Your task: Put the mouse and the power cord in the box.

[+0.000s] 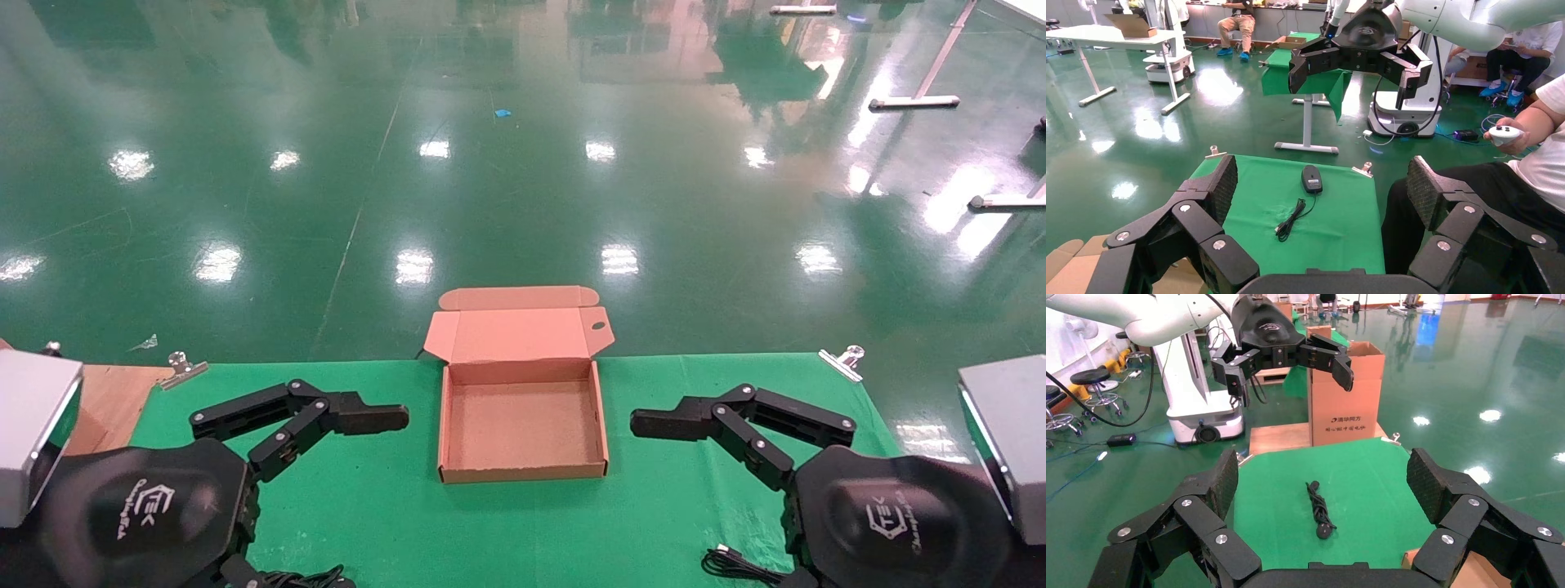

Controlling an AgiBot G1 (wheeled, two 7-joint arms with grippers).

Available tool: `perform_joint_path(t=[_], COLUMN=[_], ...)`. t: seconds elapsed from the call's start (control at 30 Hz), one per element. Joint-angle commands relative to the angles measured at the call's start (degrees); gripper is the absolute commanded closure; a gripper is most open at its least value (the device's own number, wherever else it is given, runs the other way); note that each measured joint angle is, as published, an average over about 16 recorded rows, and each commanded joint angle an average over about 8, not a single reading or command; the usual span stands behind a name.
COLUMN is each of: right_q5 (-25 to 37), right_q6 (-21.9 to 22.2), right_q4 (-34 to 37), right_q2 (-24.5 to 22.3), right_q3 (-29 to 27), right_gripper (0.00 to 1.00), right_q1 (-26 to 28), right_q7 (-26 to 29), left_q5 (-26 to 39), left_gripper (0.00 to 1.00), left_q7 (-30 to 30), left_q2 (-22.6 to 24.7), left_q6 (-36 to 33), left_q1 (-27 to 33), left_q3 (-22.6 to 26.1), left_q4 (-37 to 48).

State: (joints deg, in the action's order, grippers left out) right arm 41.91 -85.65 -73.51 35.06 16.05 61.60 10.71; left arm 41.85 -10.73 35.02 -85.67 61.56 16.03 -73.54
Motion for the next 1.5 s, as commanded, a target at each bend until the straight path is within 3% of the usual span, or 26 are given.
perform_joint_path(t=[0.03,0.43,0.57,0.87,1.17,1.33,1.5], right_q5=[0.0,0.2,3.7,25.6,53.4,62.3,66.1], right_q6=[0.0,-0.1,-0.6,-2.6,1.4,5.8,10.3], right_q4=[0.0,0.0,0.4,8.0,20.2,29.3,39.1], right_q2=[0.0,0.0,-0.2,2.4,10.8,16.4,21.1], right_q3=[0.0,0.0,0.8,7.8,19.1,23.1,25.0], right_gripper=[0.0,0.0,0.0,0.0,0.0,0.0,0.0], right_q1=[0.0,0.1,1.4,10.2,20.7,24.4,26.0], right_q7=[0.0,-0.2,-2.5,-15.8,-29.7,-35.6,-40.9], left_q5=[0.0,0.1,2.7,19.2,41.4,50.9,55.8], left_gripper=[0.0,0.0,0.0,0.0,0.0,0.0,0.0], left_q7=[0.0,0.0,-0.1,2.7,16.1,24.1,29.5], left_q2=[0.0,0.0,0.7,9.8,19.5,23.4,25.7], left_q6=[0.0,0.0,-0.2,-3.4,-2.2,1.8,7.6], left_q1=[0.0,0.0,1.2,11.1,23.4,28.2,29.6], left_q3=[0.0,0.0,1.4,11.4,23.3,27.9,30.1], left_q4=[0.0,0.0,-0.1,9.8,32.0,44.1,53.5])
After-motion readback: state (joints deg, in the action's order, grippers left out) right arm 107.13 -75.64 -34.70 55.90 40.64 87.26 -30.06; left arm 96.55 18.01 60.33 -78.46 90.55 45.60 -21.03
